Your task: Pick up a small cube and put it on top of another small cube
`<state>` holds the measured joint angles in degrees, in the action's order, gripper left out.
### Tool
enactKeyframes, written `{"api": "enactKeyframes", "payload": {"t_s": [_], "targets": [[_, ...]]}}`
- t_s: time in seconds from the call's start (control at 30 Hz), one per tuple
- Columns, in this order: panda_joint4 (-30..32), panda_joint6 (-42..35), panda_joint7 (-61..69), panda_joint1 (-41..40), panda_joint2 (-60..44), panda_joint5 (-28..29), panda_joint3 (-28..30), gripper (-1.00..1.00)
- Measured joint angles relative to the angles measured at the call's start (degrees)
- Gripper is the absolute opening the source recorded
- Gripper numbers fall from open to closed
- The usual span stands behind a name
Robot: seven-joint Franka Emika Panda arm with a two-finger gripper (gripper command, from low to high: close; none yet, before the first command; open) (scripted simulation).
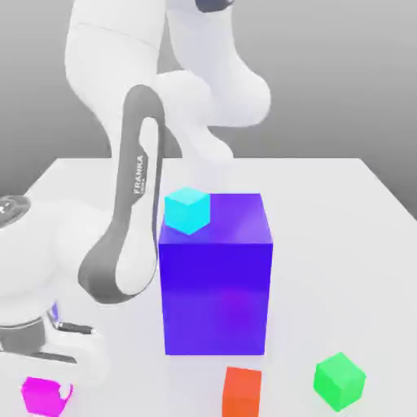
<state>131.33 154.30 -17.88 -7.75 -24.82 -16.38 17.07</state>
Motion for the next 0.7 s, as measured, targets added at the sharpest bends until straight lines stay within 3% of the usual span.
{"api": "enactKeyframes", "payload": {"t_s": [0.07, 0.43, 0.57, 0.6, 0.7], "targets": [[1.1, -2.4, -1.0, 2.3, 3.5, 2.4, 0.3, -1.00], [8.1, -4.2, 1.3, 19.7, 13.3, 12.4, -12.6, -1.00], [8.0, 0.0, 2.0, 26.4, 9.7, 16.3, -17.7, -1.00], [7.7, 1.6, 2.0, 27.6, 7.8, 17.1, -18.3, 1.00], [7.7, 1.6, 2.0, 27.6, 7.8, 17.1, -18.3, 1.00]]}}
